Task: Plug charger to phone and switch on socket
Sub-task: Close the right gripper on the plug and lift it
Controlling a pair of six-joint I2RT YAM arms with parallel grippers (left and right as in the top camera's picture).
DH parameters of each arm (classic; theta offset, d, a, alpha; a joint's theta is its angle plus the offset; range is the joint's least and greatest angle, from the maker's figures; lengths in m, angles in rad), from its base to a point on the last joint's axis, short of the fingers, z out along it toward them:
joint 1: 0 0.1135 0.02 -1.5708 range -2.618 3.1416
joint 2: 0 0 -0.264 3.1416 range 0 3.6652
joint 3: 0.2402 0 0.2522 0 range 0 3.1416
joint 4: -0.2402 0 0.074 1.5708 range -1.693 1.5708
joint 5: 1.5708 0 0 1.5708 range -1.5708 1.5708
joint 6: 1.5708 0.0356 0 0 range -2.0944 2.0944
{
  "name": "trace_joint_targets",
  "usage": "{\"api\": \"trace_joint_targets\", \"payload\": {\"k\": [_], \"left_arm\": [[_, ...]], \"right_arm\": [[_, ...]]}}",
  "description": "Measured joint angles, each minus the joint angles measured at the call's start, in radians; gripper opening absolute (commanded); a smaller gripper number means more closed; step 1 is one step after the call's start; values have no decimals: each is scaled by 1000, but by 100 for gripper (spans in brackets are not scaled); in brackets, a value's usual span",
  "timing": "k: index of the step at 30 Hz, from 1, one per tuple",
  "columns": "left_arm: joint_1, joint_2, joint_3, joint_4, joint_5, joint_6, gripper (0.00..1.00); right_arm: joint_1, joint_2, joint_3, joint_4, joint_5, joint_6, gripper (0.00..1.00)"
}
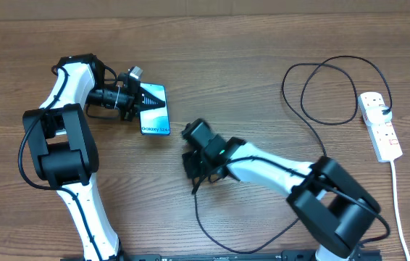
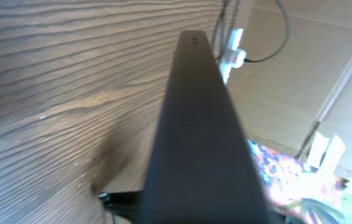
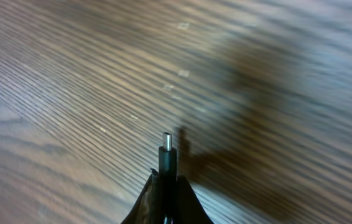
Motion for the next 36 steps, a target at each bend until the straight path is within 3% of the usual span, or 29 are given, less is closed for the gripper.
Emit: {"api": "trace_joint_targets", "payload": {"k": [8, 15, 28, 36], "left_arm": [[0, 0, 0, -2, 36, 33, 4], [0, 0, 0, -2, 35, 37, 4], [0, 0, 0, -2, 32, 45, 4], [0, 0, 0, -5, 31, 47, 5]], "right_arm": [[-95, -37, 3, -230, 111, -55, 4], [-119, -37, 3, -240, 237, -72, 4], [-118, -37, 39, -148, 291, -122, 4], [-115, -37, 61, -281, 369, -202, 4]]}}
